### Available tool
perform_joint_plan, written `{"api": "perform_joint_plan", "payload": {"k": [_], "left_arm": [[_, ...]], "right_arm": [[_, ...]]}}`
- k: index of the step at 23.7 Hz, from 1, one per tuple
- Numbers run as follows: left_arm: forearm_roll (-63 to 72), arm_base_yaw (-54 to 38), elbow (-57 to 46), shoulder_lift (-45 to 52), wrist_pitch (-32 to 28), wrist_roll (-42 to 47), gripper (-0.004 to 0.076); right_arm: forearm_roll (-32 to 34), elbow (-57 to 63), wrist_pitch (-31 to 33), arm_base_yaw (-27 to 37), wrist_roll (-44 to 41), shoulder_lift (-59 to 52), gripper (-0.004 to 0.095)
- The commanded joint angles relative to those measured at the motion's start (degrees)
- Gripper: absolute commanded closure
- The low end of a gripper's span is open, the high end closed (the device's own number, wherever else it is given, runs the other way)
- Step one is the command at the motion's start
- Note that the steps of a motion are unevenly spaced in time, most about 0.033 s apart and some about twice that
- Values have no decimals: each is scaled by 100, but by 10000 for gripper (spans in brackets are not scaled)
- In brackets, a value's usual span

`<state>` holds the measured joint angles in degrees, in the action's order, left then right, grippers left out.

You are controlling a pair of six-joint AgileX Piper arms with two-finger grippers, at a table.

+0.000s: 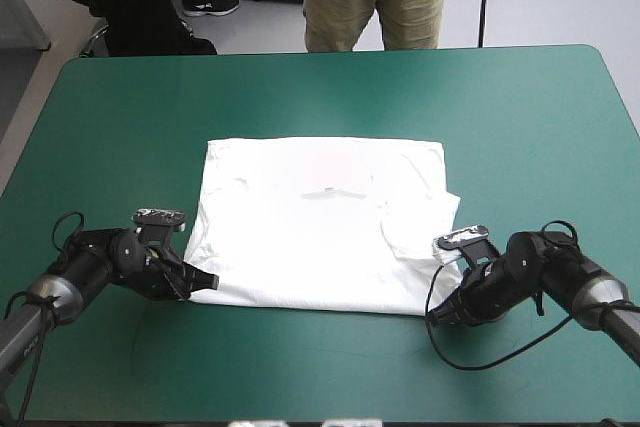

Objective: Fold the cloth

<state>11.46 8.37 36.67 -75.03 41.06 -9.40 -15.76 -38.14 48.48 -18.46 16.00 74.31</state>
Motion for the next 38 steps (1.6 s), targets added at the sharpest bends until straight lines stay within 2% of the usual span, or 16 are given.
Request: {"api": "perform_joint_plan", "payload": {"k": [1,6,10,13,16,19,22,25,30,38], "left_arm": [[20,17,0,-39,209,-107,739],[20,17,0,118,409,-125,741],[-3,17,11,761,992,-167,741],[-3,17,152,1594,1599,-102,741],[23,17,508,1971,2072,-102,741],[23,17,931,1955,2146,-102,741],[-3,17,1490,1549,2000,19,741],[-3,17,1820,1077,2000,53,741],[-3,17,2782,-63,1639,71,741],[30,-186,3970,-1353,1334,98,741]], "right_arm": [[-209,-78,216,-1,169,-195,919],[298,-78,533,-1,-412,-778,921],[405,-88,1047,-1,-567,-1570,921],[451,-210,1512,-1,-760,-1953,921],[510,-730,1723,-1,-878,-2209,921],[764,-1382,1813,21,-1017,-2139,926],[1130,-2064,1811,21,-1056,-1623,926],[1167,-2405,1584,21,-970,-1146,926],[1167,-3205,1071,21,-752,76,926],[611,-4149,531,666,-193,1304,926]]}}
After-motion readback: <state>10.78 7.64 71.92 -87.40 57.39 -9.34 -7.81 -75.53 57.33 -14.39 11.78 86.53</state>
